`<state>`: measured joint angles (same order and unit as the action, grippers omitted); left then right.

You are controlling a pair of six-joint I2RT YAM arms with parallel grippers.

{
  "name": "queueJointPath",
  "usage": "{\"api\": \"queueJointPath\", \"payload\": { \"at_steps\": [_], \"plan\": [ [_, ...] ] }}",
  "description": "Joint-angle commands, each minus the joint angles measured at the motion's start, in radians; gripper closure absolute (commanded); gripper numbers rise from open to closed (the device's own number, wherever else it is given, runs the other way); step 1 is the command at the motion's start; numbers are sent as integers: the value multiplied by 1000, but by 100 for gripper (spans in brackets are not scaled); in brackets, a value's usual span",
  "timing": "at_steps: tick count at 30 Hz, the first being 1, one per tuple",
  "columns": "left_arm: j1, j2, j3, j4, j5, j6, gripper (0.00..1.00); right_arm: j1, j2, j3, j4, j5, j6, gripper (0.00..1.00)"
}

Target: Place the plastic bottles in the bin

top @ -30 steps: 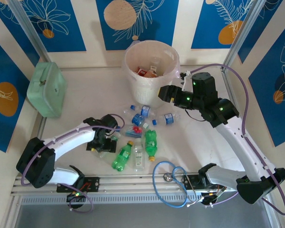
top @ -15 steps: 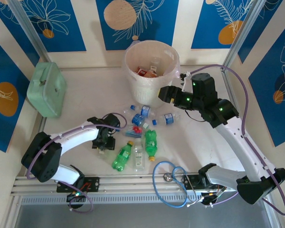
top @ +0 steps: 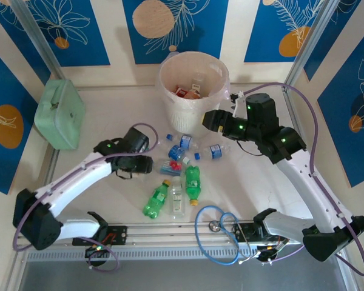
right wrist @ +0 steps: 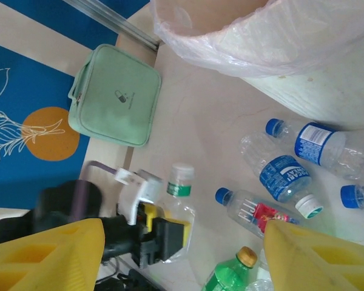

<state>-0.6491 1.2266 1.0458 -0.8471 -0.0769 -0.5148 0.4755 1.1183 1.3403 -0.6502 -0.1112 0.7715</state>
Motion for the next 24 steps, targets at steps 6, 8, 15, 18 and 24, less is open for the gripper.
{"api": "queueJointPath", "payload": {
  "at_steps": [6,8,15,18,24],
  "plan": [
    [-8,-25,218,225,484,181,45,7,51,55,79,-169,36,30],
    [-9,-8,245,246,558,198,45,20,60,68,86,-185,28,29],
    [-8,49,300,255,747,221,45,54,67,81,88,-185,14,29],
    [-9,54,302,252,777,223,45,75,79,86,92,-174,10,29],
    [-9,47,298,271,840,217,45,111,124,105,83,-136,0,31]
  ]
}}
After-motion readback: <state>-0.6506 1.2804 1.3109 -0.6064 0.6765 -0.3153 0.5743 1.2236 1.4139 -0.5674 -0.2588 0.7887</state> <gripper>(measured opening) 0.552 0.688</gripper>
